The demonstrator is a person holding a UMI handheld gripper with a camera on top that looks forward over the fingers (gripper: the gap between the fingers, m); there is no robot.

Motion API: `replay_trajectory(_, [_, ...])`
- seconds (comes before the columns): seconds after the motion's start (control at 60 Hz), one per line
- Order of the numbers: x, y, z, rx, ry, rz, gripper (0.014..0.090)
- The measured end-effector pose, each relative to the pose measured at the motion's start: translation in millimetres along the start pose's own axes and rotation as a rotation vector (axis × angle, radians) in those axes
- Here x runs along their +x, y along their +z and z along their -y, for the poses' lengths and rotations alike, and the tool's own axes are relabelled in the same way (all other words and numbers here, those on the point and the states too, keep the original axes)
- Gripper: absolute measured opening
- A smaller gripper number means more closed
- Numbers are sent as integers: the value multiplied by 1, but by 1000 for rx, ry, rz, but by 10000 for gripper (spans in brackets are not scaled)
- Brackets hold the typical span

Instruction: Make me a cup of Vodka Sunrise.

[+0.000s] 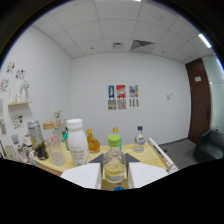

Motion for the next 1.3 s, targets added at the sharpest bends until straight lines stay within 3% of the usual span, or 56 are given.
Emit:
replay_trajectory(0.15, [1, -39, -36, 2, -5, 5, 351])
replay_trajectory(0.467, [19, -48, -206, -237, 41, -49, 349])
replay_trajectory(0.633, [33, -35, -260, -330, -118, -82, 348])
replay_trajectory(0.9, [40, -17, -257, -352, -802, -94, 348])
replay_trajectory(1.3, [11, 3, -233, -293, -1737, -65, 349])
